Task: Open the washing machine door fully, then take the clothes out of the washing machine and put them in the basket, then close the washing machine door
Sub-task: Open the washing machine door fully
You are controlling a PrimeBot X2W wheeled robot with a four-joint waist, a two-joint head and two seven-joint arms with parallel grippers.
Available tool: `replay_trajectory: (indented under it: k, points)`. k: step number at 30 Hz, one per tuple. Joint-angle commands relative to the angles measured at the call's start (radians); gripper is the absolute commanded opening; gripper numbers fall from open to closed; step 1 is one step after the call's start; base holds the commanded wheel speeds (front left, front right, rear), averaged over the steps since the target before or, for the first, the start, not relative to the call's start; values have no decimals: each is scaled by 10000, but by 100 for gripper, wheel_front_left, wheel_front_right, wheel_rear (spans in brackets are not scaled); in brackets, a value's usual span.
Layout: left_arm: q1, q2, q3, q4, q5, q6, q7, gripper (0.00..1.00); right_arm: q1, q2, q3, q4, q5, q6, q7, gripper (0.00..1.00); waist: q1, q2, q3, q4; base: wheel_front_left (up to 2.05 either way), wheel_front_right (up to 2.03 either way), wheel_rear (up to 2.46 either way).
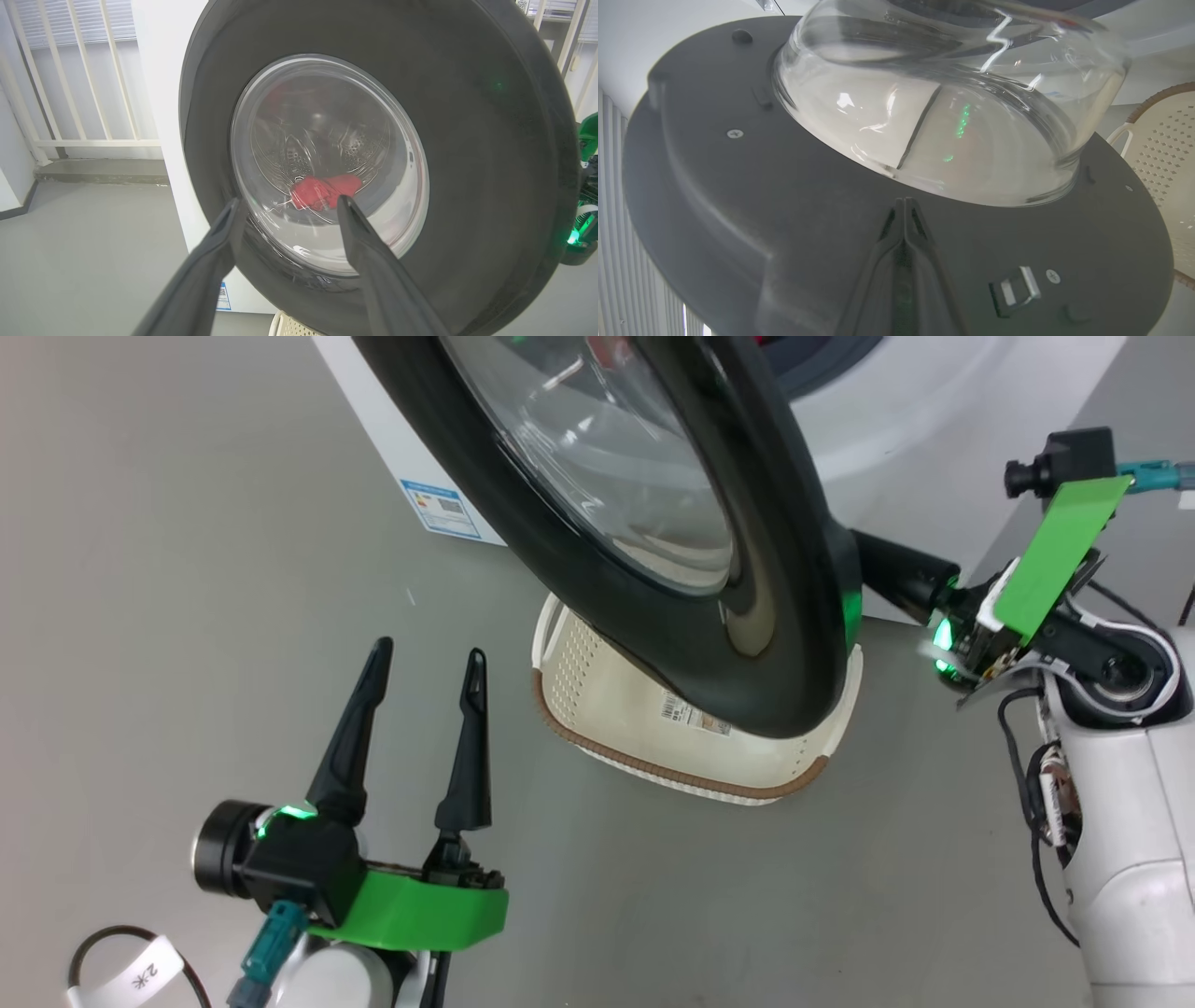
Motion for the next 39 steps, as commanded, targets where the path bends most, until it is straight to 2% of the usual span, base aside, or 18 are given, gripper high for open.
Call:
replay_trajectory:
  k: [1, 19, 39]
  points:
    - [27, 162, 341, -287, -25, 95, -49, 100, 182, 192, 322, -460, 101, 75, 88, 0, 0, 0, -81, 115, 0, 0, 0]
    - [317, 162, 301, -222, -108, 186, -49, 100, 1636, 192, 1195, -1559, 814, 75, 39, 0, 0, 0, -632, 738, 0, 0, 0]
    - [574, 162, 167, -151, -298, 235, -49, 100, 2340, 193, 2092, -2118, 1114, 75, -44, 0, 0, 0, -905, 1691, 0, 0, 0]
